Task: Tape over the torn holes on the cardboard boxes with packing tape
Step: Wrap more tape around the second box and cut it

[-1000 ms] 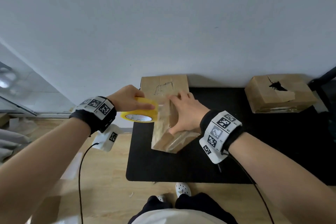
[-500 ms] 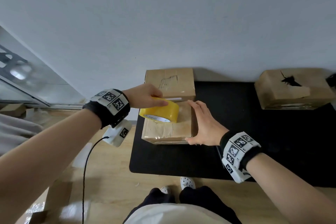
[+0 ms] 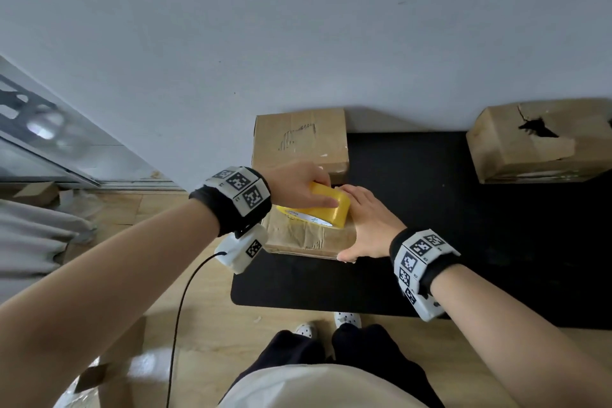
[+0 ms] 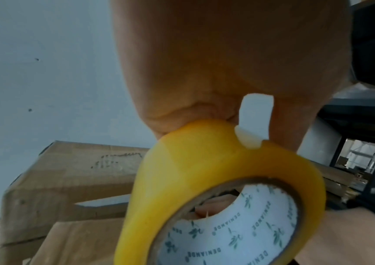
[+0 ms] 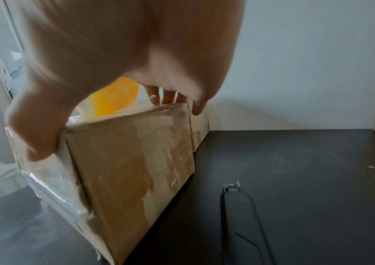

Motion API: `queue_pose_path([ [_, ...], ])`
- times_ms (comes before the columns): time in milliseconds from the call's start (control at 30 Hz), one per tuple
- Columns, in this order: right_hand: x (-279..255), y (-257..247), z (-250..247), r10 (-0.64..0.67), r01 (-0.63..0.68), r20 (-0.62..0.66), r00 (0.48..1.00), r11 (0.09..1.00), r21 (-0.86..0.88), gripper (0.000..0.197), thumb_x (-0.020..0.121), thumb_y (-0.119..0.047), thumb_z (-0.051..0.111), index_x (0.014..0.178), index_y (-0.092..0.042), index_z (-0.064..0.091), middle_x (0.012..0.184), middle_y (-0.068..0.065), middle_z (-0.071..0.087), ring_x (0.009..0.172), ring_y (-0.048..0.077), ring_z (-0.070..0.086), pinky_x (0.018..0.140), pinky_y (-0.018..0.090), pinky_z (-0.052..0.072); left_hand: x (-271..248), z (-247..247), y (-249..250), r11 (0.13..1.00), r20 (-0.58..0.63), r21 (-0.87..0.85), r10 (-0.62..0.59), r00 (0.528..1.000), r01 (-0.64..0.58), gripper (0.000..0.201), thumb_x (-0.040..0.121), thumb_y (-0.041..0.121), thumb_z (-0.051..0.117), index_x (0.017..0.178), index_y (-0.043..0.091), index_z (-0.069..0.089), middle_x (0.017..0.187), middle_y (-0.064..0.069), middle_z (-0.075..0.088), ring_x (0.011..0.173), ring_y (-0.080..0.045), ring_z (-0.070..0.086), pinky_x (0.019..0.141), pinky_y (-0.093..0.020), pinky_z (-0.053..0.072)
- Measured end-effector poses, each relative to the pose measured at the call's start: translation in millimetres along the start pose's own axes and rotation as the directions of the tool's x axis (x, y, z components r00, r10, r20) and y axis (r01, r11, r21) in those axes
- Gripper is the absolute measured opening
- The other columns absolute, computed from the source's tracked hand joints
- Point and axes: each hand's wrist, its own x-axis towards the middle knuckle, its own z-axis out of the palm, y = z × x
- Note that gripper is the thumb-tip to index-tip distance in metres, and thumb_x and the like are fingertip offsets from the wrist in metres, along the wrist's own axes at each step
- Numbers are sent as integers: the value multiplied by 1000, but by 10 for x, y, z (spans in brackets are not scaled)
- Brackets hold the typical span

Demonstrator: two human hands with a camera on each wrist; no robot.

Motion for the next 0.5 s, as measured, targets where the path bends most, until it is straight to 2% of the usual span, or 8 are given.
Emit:
queue_pose_path([
  [100, -2, 38, -37, 20, -20, 2, 1000, 1000, -5, 123, 58, -51, 83, 152, -20, 10, 156, -3, 11, 144, 15, 9, 117, 31, 13, -49, -74, -16, 997, 32, 71, -36, 999, 34, 32, 85, 44, 59, 86, 12, 66, 72, 5, 57, 66, -10, 50, 61, -23, 39],
  [167, 4, 55, -67, 27, -27, 6, 1000, 1000, 1, 123, 58, -50, 84, 151, -20, 11, 156, -2, 12, 144, 15, 11, 117, 29, 15, -88, -124, -63, 979, 33, 182, -103, 994, 95, 41, 84, 48, 59, 82, 8, 68, 73, -4, 59, 66, -17, 50, 60, -28, 40],
  [233, 10, 54, -93, 25, -25, 2, 1000, 1000, 15, 122, 57, -49, 85, 151, -19, 12, 155, -2, 13, 143, 14, 14, 116, 27, 15, -112, -151, -116, 945, 22, 284, -176, 984, 163, 48, 83, 52, 57, 82, 6, 67, 74, -6, 57, 69, -20, 51, 63, -30, 43],
  [267, 11, 52, -100, 22, -22, 4, 1000, 1000, 15, 122, 57, -48, 85, 151, -19, 12, 155, -2, 14, 142, 14, 15, 115, 26, 15, -120, -149, -128, 929, 28, 318, -209, 978, 189, 49, 83, 54, 56, 92, 8, 68, 83, -5, 61, 77, -21, 54, 70, -33, 46],
  [300, 12, 59, -107, 19, -19, 6, 1000, 1000, 11, 122, 57, -47, 85, 151, -19, 13, 155, -2, 14, 142, 14, 15, 115, 26, 15, -112, -138, -125, 920, 39, 335, -228, 973, 202, 51, 84, 55, 55, 107, 11, 66, 99, -5, 64, 91, -21, 57, 81, -34, 48],
  [367, 5, 54, -108, 21, -22, 9, 1000, 1000, 7, 122, 57, -46, 86, 151, -19, 12, 155, -2, 14, 143, 14, 15, 115, 26, 15, -110, -129, -76, 923, 65, 329, -234, 970, 201, 60, 85, 52, 56, 134, 17, 48, 131, -2, 53, 119, -22, 48, 98, -34, 39],
  [433, 2, 54, -111, 29, -29, 21, 999, 1000, 5, 123, 57, -46, 86, 151, -20, 12, 155, -3, 13, 143, 14, 15, 115, 27, 16, -111, -135, -8, 932, 88, 310, -225, 970, 188, 61, 87, 46, 57, 140, 23, 39, 143, 1, 43, 129, -20, 40, 103, -32, 33],
  [500, 9, 61, -115, 40, -40, 27, 999, 999, 4, 123, 57, -46, 86, 151, -20, 11, 155, -3, 13, 143, 14, 15, 116, 29, 17, -97, -151, 20, 930, 102, 313, -234, 967, 192, 53, 88, 45, 57, 136, 25, 46, 142, 2, 43, 129, -19, 40, 102, -31, 33],
])
